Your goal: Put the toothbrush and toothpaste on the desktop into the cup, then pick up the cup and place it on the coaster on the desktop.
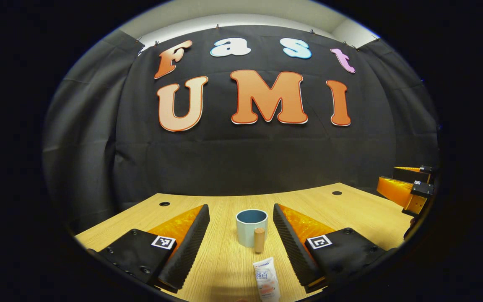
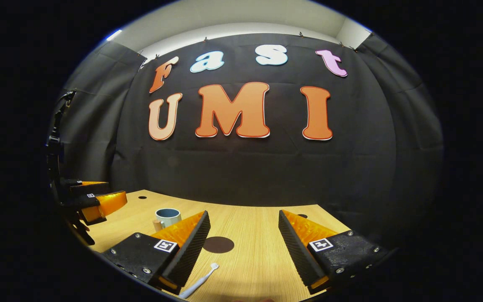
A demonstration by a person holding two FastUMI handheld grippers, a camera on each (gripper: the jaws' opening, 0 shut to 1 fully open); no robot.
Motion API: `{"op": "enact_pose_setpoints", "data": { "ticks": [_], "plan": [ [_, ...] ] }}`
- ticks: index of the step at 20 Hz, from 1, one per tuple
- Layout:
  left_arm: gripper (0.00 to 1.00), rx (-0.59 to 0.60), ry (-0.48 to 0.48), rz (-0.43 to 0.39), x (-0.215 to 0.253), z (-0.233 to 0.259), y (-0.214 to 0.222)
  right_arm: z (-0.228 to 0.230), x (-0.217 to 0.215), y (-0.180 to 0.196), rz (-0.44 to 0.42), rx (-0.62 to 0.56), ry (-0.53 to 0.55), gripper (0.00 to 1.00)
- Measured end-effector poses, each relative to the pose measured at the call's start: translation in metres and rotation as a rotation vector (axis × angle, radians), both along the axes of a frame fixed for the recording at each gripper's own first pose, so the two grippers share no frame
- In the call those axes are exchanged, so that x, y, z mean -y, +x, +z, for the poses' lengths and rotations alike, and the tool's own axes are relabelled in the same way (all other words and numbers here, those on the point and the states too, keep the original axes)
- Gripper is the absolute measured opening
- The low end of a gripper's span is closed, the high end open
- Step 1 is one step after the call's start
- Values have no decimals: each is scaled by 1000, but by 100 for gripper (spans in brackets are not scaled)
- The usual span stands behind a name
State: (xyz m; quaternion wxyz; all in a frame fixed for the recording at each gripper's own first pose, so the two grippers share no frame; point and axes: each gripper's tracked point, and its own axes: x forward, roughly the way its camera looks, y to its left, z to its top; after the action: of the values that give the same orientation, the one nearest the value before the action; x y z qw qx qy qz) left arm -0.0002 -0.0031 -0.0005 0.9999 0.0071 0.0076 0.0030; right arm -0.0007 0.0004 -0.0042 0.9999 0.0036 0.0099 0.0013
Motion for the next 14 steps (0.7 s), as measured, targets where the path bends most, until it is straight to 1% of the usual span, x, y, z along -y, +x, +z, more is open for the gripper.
{"op": "enact_pose_setpoints", "data": {
  "ticks": [5, 7, 10, 11, 14],
  "plan": [
    [99, -19, 5, -10, 3, -4, 2, -2, 2, 0, -6, -17, -4, 99],
    [99, -37, 2, -29, 8, -5, 3, -2, 2, 0, -4, -29, 0, 99],
    [99, -111, 13, -31, 9, -22, 7, -11, 7, 3, -16, -74, 0, 98],
    [99, -141, 8, -41, 11, -27, 9, -15, 6, 2, -18, -94, 6, 100],
    [99, -230, -9, -60, 15, -46, 13, -25, 3, 1, -7, -146, 16, 99]
  ]
}}
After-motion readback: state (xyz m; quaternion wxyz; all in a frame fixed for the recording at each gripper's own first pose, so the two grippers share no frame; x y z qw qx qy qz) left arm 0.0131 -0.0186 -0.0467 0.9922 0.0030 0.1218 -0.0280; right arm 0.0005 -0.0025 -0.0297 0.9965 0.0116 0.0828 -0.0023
